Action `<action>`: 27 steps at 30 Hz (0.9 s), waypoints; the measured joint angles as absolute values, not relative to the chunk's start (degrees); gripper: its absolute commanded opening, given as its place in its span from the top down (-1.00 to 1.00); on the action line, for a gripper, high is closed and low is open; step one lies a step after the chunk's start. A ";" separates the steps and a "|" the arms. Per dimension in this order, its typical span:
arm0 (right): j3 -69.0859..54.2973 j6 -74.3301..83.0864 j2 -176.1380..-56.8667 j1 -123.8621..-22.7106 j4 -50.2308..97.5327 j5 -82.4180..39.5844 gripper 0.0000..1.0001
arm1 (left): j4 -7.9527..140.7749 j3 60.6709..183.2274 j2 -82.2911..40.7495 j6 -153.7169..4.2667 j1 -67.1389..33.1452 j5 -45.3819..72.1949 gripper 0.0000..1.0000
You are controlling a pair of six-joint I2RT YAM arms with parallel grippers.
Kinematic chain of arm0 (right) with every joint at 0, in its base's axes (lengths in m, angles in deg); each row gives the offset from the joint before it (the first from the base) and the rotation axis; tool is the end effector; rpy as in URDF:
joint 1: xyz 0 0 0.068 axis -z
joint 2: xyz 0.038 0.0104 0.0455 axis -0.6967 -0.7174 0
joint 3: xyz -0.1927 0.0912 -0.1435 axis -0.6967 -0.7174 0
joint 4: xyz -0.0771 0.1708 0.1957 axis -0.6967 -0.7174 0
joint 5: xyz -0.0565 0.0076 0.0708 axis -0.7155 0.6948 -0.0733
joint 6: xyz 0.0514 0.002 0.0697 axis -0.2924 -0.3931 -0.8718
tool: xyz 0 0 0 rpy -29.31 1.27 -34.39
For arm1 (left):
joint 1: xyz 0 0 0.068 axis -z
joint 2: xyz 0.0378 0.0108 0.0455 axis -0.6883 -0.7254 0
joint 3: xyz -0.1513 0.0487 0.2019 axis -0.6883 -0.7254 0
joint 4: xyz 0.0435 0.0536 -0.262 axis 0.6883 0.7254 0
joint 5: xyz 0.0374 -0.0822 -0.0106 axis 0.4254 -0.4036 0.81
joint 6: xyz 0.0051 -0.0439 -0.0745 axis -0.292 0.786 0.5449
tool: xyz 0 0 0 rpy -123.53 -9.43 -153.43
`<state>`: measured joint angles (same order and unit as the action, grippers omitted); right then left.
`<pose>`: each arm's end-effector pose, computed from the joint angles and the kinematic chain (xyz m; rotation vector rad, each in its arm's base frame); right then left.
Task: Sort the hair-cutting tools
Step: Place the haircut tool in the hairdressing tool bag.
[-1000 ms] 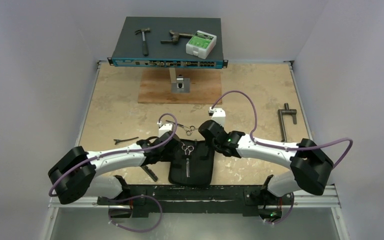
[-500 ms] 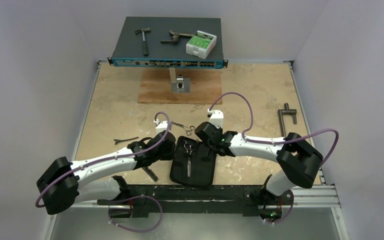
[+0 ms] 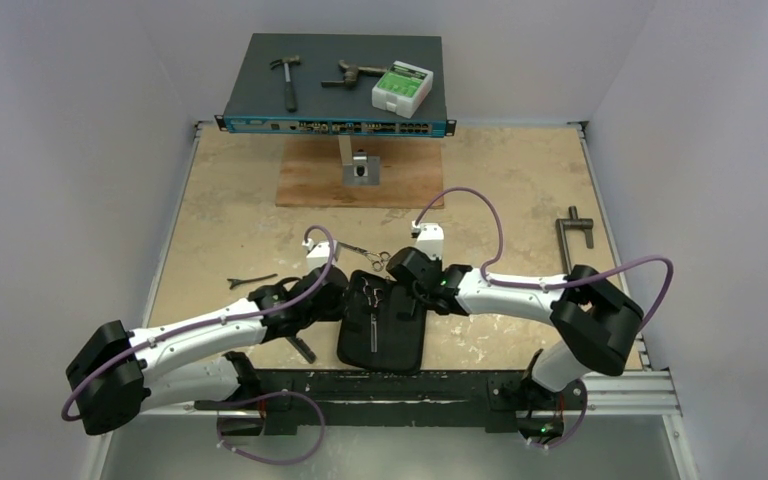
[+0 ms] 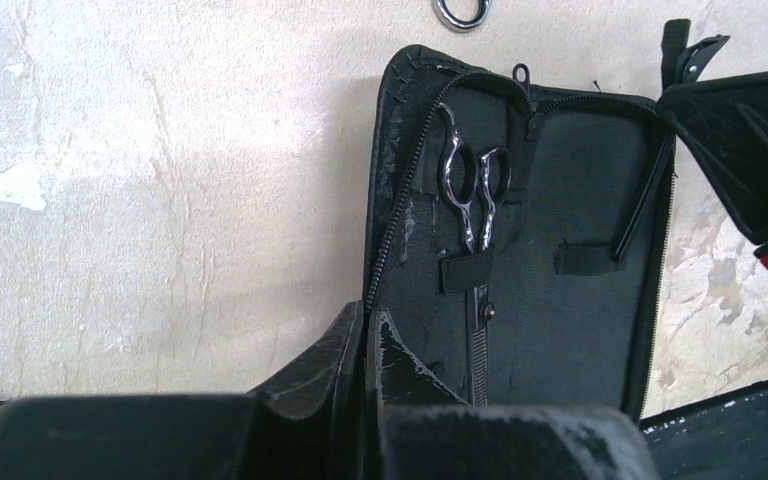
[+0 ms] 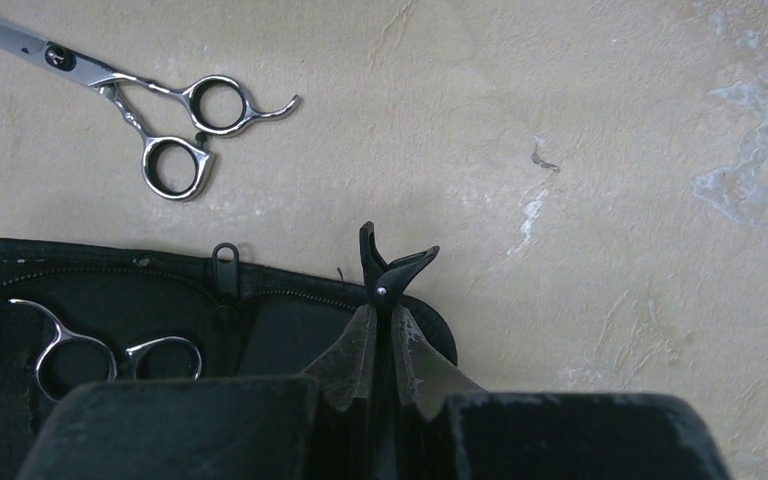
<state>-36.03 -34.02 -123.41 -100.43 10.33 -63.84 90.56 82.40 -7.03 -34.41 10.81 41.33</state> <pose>0.2151 0.2435 0.1269 0.0052 2.3102 0.1072 0.1647 -0.1852 0.1464 -0.0977 2.4376 -0.4344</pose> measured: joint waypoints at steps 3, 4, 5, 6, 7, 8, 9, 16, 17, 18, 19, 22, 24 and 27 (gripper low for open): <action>-36.03 -34.65 -124.11 -100.87 10.40 -63.80 1.00 | 90.56 82.42 -7.03 -34.38 11.11 41.61 1.00; -36.03 -34.81 -124.37 -100.95 10.40 -63.80 1.00 | 90.56 82.42 -7.03 -34.38 11.22 41.68 1.00; -36.03 -34.94 -124.61 -101.04 10.40 -63.80 1.00 | 90.58 82.42 -7.03 -34.38 11.33 41.81 1.00; -36.03 -35.00 -124.74 -101.04 10.49 -63.80 1.00 | 90.62 82.45 -7.03 -34.36 11.44 41.90 1.00; -36.03 -35.02 -124.85 -101.04 10.53 -63.80 1.00 | 90.69 82.47 -7.03 -34.36 11.55 41.96 1.00; -36.00 -35.00 -125.00 -101.04 10.57 -63.86 1.00 | 90.75 82.47 -7.03 -34.38 11.73 42.11 1.00; -35.98 -34.94 -125.13 -101.04 10.57 -63.91 1.00 | 90.86 82.51 -7.03 -34.38 11.81 42.27 1.00; -33.64 -33.93 -126.79 -101.04 11.03 -64.56 1.00 | 92.20 82.93 -6.49 -34.27 12.53 42.99 1.00; -33.40 -33.69 -126.88 -101.04 11.38 -64.65 1.00 | 92.31 82.93 -6.40 -34.21 12.56 43.05 1.00; -33.29 -33.43 -126.86 -101.04 11.71 -64.78 1.00 | 92.42 82.93 -6.33 -34.17 12.58 43.12 1.00; -33.12 -33.14 -126.86 -101.04 11.93 -65.18 1.00 | 92.55 82.93 -6.27 -34.12 12.58 43.16 1.00; -32.70 -32.27 -126.86 -101.04 12.30 -65.77 1.00 | 92.94 82.95 -6.18 -33.68 12.60 43.21 1.00; -32.46 -31.75 -126.88 -101.04 12.78 -66.03 1.00 | 93.09 82.95 -6.18 -33.36 12.77 43.40 1.00; -32.42 -30.98 -126.99 -101.04 13.57 -66.14 1.00 | 93.16 82.95 -6.18 -33.29 12.86 43.62 1.00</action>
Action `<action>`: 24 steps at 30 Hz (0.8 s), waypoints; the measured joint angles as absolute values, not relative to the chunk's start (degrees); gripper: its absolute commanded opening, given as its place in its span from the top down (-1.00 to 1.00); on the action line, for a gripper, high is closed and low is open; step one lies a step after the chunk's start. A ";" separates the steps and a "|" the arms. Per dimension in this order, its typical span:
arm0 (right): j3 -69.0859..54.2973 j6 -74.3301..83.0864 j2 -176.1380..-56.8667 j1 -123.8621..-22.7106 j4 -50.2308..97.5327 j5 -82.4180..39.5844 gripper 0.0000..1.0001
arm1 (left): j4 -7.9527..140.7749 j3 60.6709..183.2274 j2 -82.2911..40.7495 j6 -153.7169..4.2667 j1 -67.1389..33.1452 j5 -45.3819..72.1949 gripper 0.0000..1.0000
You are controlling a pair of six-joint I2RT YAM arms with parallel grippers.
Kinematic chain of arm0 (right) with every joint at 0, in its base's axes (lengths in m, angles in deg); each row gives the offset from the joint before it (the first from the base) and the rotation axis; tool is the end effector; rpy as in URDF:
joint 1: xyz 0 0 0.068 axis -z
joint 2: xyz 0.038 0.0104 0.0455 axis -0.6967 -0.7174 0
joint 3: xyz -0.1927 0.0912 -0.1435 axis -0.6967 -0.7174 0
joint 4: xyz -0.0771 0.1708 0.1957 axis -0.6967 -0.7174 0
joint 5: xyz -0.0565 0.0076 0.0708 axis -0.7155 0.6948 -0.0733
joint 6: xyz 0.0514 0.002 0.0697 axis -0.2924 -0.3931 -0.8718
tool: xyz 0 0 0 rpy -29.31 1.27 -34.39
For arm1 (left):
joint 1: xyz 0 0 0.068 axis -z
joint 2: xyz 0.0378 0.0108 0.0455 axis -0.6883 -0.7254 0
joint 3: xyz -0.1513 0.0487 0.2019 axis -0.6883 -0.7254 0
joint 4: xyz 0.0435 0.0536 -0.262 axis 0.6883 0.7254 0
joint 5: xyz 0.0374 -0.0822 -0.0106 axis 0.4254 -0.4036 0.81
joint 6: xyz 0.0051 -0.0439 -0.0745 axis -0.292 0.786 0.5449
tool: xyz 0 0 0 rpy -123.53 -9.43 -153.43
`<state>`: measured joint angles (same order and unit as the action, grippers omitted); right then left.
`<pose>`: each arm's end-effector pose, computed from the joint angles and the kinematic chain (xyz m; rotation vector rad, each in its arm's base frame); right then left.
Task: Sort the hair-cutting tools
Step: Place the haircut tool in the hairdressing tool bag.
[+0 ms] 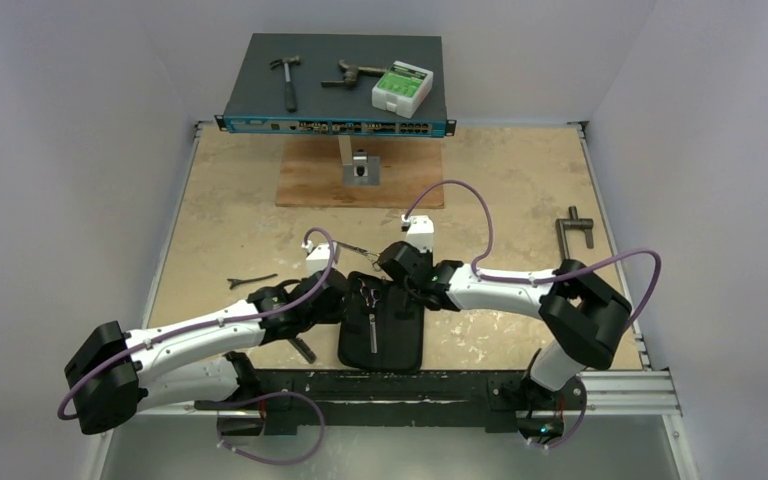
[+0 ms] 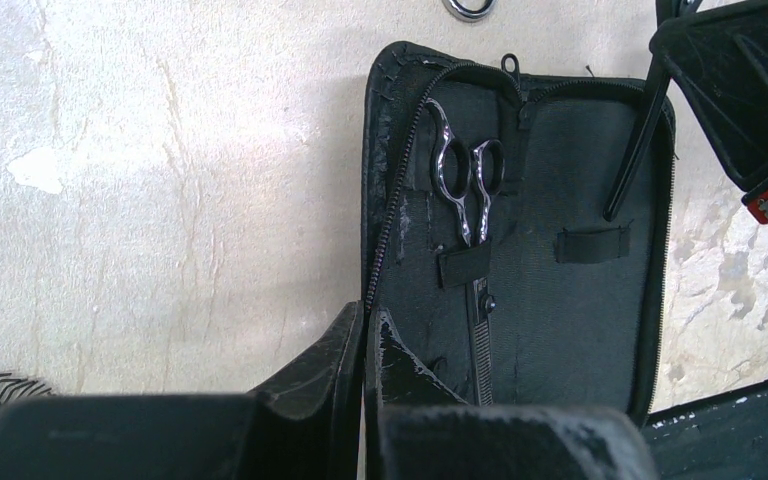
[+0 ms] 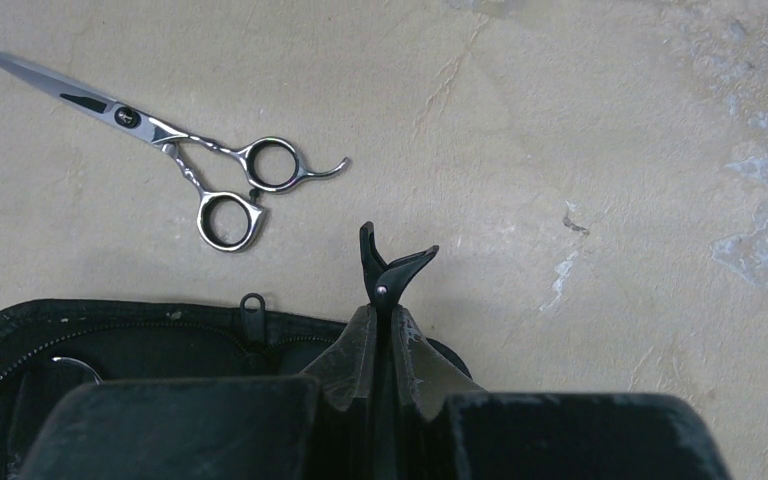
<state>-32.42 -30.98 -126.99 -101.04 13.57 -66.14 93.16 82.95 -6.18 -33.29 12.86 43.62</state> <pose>0.2259 0.2618 0.1332 -0.0274 2.2486 0.1048 0.1578 -0.1855 0.1497 -0.0899 2.4331 -0.4046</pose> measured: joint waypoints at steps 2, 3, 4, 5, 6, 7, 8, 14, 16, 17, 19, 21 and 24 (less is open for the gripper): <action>-32.42 -30.48 -127.23 -101.04 14.12 -66.47 1.00 | 93.22 82.95 -6.18 -33.27 12.91 43.67 1.00; -32.42 -30.15 -127.47 -101.04 14.57 -66.68 1.00 | 93.25 82.97 -6.18 -33.23 12.91 43.75 1.00; -32.42 -29.93 -127.80 -101.04 14.92 -66.84 1.00 | 93.27 82.97 -6.18 -33.12 12.91 43.82 1.00; -32.42 -29.78 -128.15 -101.04 15.14 -66.86 1.00 | 93.29 82.97 -6.18 -33.03 12.91 43.89 1.00; -32.46 -29.69 -128.41 -101.04 15.19 -66.84 1.00 | 93.33 82.99 -6.18 -32.90 12.91 43.97 1.00; -32.62 -29.67 -128.59 -101.04 15.36 -66.82 1.00 | 93.38 83.01 -6.18 -32.88 12.91 44.02 1.00; -32.86 -29.69 -128.67 -101.11 15.47 -66.77 1.00 | 93.40 83.06 -6.16 -32.85 12.91 44.06 1.00; -34.63 -30.02 -128.67 -102.38 15.75 -65.77 1.00 | 93.42 83.10 -5.64 -32.61 12.95 44.45 1.00; -34.74 -30.35 -128.67 -103.18 15.71 -65.42 1.00 | 93.42 83.10 -5.48 -32.24 12.95 44.52 1.00; -34.74 -30.52 -128.67 -103.69 15.67 -65.31 1.00 | 93.44 83.10 -5.44 -32.07 12.97 44.61 1.00; -34.74 -31.11 -128.65 -104.67 15.51 -65.09 1.00 | 93.44 83.10 -5.33 -31.80 13.17 44.93 1.00; -34.74 -31.79 -128.67 -105.61 15.01 -64.59 1.00 | 93.46 83.10 -5.18 -31.74 13.23 45.24 1.00; -34.74 -33.03 -128.65 -106.51 14.25 -63.52 1.00 | 93.51 83.10 -5.09 -31.32 13.30 45.74 1.00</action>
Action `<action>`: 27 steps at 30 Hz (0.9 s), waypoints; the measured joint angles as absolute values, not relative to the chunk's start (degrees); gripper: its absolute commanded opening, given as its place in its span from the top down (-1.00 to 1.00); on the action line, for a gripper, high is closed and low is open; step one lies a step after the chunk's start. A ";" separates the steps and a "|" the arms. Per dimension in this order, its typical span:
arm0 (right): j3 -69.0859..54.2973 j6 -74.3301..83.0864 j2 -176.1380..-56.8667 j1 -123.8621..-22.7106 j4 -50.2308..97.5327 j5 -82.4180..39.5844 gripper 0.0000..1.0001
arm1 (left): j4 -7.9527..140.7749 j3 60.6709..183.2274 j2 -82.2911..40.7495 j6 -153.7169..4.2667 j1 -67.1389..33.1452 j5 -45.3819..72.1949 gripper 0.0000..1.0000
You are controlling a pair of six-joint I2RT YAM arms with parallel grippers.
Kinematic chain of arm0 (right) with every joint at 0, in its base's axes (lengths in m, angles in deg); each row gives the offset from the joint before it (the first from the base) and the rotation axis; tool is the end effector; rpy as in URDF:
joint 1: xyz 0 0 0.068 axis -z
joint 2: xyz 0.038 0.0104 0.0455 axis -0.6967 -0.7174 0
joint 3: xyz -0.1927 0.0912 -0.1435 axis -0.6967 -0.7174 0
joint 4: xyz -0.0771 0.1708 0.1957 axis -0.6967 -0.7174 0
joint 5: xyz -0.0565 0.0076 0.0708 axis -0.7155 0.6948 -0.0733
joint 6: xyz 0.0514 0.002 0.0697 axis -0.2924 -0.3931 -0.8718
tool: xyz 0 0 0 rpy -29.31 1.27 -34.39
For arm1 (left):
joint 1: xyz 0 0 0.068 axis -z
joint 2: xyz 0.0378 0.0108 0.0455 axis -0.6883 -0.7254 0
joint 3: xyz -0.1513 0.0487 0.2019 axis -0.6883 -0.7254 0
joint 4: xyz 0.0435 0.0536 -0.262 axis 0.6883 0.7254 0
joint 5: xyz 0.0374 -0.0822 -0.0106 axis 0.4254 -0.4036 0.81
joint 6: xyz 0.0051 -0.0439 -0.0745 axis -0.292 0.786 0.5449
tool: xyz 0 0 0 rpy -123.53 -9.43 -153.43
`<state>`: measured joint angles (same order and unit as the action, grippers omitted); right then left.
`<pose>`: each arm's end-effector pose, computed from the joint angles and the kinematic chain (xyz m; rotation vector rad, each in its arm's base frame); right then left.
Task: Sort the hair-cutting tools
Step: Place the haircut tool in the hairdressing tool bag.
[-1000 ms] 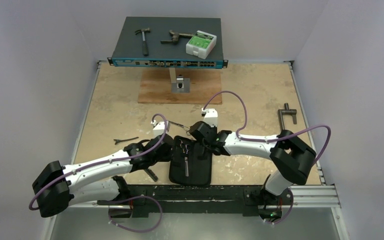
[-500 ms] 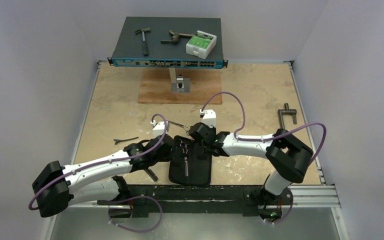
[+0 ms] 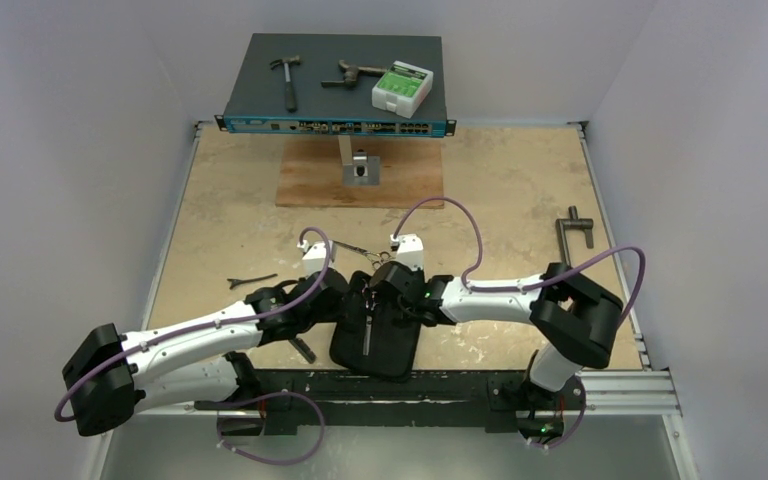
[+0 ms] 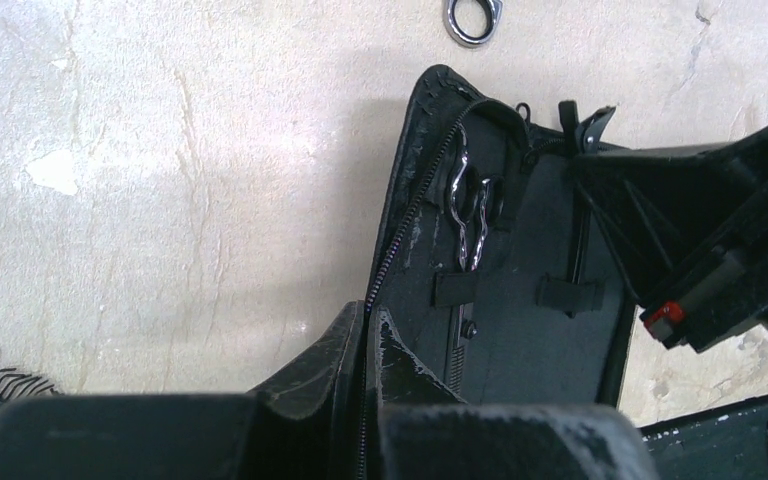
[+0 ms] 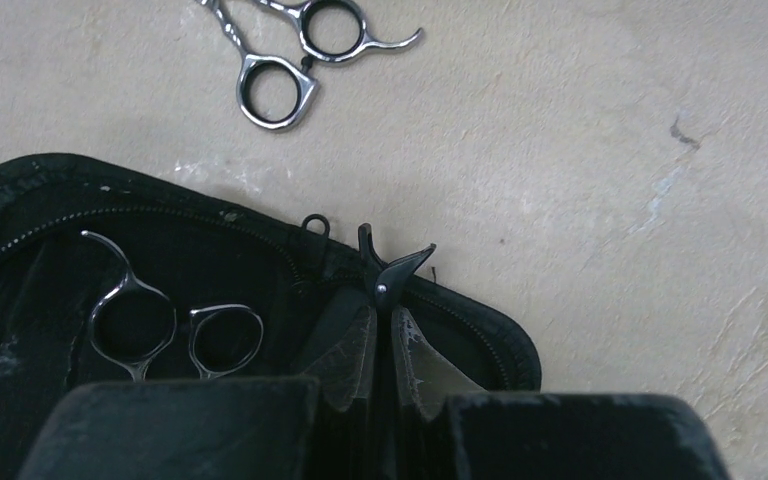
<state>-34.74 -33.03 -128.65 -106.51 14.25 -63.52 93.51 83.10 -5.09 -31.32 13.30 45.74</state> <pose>0.1941 0.2773 0.1108 -0.1401 2.3125 0.1564 0.1576 -0.1839 0.1552 -0.1410 2.4002 -0.4085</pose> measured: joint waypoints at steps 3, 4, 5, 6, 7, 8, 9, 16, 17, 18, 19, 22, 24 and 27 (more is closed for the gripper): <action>-34.74 -34.67 -128.46 -107.10 13.24 -62.40 1.00 | 93.88 83.10 -5.07 -30.78 13.36 46.20 1.00; -34.76 -35.29 -128.26 -107.25 12.76 -62.25 1.00 | 94.08 83.10 -5.05 -30.41 13.47 46.40 1.00; -34.78 -35.94 -127.97 -107.42 12.35 -62.03 1.00 | 94.27 83.10 -5.02 -30.14 13.56 46.64 1.00; -34.82 -36.51 -127.71 -107.51 11.95 -61.88 1.00 | 94.51 83.10 -4.96 -29.73 13.67 46.90 1.00; -35.04 -37.27 -127.28 -107.62 11.71 -61.53 1.00 | 94.91 83.10 -4.83 -29.20 13.74 47.32 1.00; -35.43 -38.06 -126.77 -107.66 11.54 -61.15 1.00 | 95.19 83.10 -4.70 -28.72 13.98 47.58 1.00; -35.83 -38.85 -126.34 -107.71 11.41 -60.91 1.00 | 95.45 83.10 -4.56 -28.29 14.00 47.80 1.00; -37.31 -43.48 -125.81 -107.86 11.89 -58.16 1.00 | 97.86 83.10 -2.97 -23.83 15.24 50.33 1.00; -37.31 -43.81 -125.85 -107.86 11.97 -57.92 1.00 | 98.27 83.10 -2.64 -23.08 15.51 50.84 1.00; -37.29 -44.09 -125.92 -107.86 12.04 -57.77 1.00 | 98.60 83.10 -2.33 -22.54 15.64 51.12 1.00; -37.25 -44.36 -126.03 -107.86 12.19 -57.70 1.00 | 98.97 83.10 -1.94 -21.86 15.92 51.64 1.00; -37.18 -44.62 -126.12 -107.86 12.63 -56.61 0.93 | 100.15 83.10 -0.83 -20.22 16.64 53.04 1.00; -37.18 -44.75 -126.12 -107.86 12.89 -55.80 0.77 | 101.05 83.08 -0.30 -19.26 16.80 53.87 1.00; -37.18 -44.75 -125.99 -107.86 12.91 -54.71 0.46 | 101.73 83.08 -0.13 -18.36 17.08 54.88 1.00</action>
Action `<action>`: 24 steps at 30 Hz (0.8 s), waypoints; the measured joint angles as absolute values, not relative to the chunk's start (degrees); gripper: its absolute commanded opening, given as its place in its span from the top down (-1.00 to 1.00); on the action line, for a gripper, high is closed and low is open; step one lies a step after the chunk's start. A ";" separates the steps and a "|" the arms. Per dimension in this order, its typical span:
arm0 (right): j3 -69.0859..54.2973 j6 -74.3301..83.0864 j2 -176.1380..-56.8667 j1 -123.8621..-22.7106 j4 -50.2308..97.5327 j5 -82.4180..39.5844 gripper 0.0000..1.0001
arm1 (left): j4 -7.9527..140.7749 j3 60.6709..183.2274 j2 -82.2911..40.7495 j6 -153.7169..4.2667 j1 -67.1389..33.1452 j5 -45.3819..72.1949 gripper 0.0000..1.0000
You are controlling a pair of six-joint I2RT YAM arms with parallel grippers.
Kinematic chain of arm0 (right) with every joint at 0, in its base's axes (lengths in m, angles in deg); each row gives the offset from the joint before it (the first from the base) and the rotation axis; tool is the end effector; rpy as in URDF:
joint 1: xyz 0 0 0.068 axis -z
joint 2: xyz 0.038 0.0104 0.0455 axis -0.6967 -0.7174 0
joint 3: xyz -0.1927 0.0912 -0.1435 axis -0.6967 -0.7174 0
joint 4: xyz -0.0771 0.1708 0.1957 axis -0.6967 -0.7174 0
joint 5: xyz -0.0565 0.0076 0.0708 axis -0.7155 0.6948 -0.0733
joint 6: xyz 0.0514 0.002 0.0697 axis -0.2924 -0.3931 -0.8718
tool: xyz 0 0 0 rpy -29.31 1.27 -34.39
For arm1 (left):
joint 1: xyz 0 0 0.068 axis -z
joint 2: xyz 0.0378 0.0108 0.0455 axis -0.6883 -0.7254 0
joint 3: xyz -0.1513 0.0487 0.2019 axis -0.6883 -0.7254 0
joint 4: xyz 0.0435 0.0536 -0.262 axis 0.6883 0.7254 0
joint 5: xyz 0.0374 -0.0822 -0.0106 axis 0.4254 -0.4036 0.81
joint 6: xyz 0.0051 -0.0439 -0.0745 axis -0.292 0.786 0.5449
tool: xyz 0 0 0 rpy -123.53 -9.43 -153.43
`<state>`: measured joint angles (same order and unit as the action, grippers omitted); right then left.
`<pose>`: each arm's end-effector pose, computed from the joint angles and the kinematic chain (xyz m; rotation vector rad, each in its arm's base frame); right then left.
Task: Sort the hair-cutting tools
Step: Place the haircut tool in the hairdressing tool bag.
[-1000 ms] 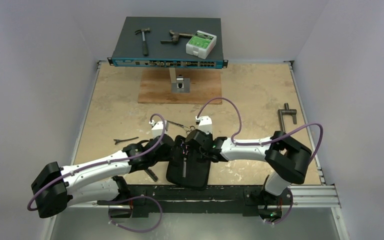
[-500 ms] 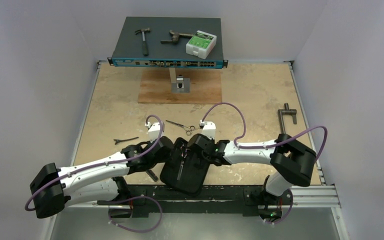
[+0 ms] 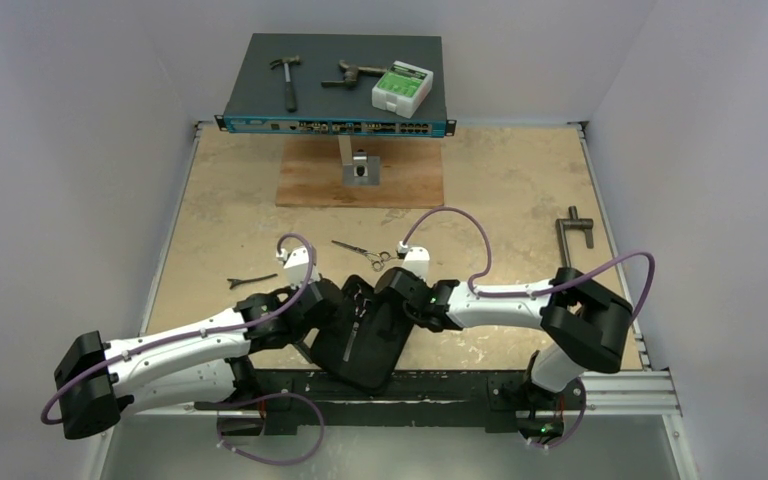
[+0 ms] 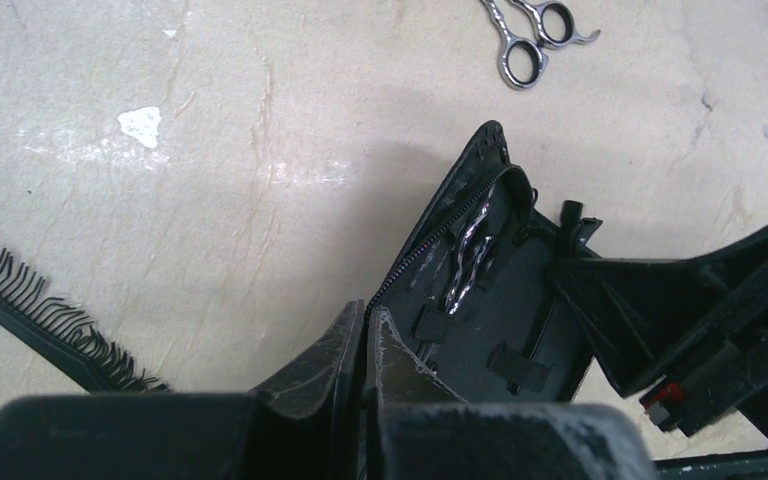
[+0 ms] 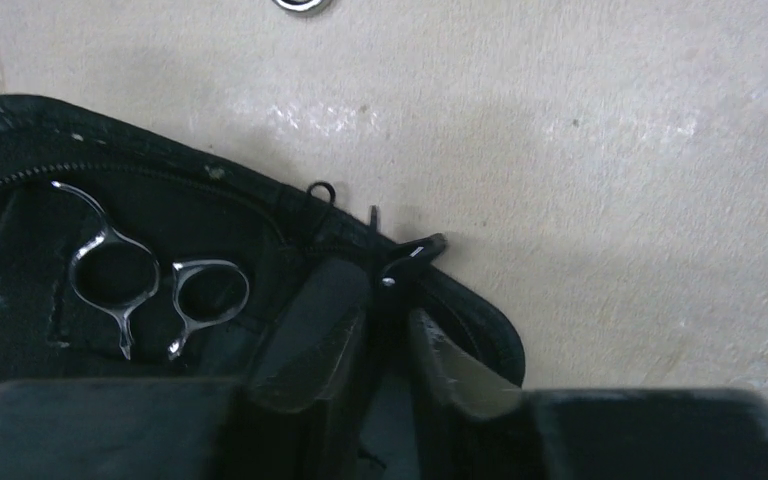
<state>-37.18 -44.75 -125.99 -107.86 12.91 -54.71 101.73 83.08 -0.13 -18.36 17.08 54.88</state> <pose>0.1740 0.2775 0.1056 0.0041 2.4492 0.3650 0.1428 -0.1679 0.1656 -0.3721 2.3220 -0.3681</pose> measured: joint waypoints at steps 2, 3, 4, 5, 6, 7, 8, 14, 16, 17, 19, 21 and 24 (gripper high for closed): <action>-37.18 -44.49 -125.57 -107.91 11.65 -53.61 0.30 | 102.29 83.08 -0.15 -18.01 17.19 55.54 1.00; -37.18 -44.42 -125.26 -107.91 11.21 -53.40 0.24 | 102.49 83.08 -0.19 -17.90 17.26 55.75 1.00; -37.18 -44.27 -124.83 -107.91 10.73 -53.26 0.19 | 102.58 83.08 -0.30 -17.88 17.32 56.02 1.00; -37.18 -44.12 -124.13 -107.91 10.07 -53.09 0.15 | 102.62 83.08 -0.50 -17.86 17.36 56.37 1.00; -37.18 -43.96 -123.23 -107.91 9.35 -52.98 0.10 | 102.64 83.08 -0.65 -17.86 17.41 56.54 1.00; -37.18 -43.81 -122.93 -107.91 9.15 -52.96 0.07 | 102.71 83.08 -0.80 -17.86 17.41 56.69 1.00; -37.12 -43.70 -122.18 -107.91 8.59 -52.89 0.02 | 102.82 83.08 -0.89 -17.86 17.43 56.85 1.00; -36.64 -42.74 -117.35 -107.91 6.09 -53.68 0.03 | 103.98 83.10 -1.29 -17.66 17.71 58.29 1.00; -37.10 -42.72 -115.04 -107.86 6.01 -54.05 0.15 | 104.24 83.19 -1.77 -17.18 17.71 58.64 1.00; -37.80 -42.65 -113.79 -107.77 6.40 -54.03 0.20 | 104.39 83.36 -2.18 -16.83 17.71 58.79 1.00; -40.00 -42.61 -111.89 -107.58 7.58 -53.85 0.24 | 104.79 84.08 -3.19 -16.37 17.71 59.12 1.00; -42.19 -42.61 -111.43 -107.47 8.85 -53.46 0.24 | 104.94 85.11 -4.37 -16.22 17.71 59.38 1.00; -44.24 -42.54 -112.41 -107.29 9.77 -52.98 0.23 | 104.85 86.31 -5.57 -16.24 17.71 59.43 1.00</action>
<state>-44.24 -42.54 -112.41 -107.29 9.77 -52.98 104.85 86.31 -5.57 -16.24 17.71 59.43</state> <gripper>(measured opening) 0.382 0.010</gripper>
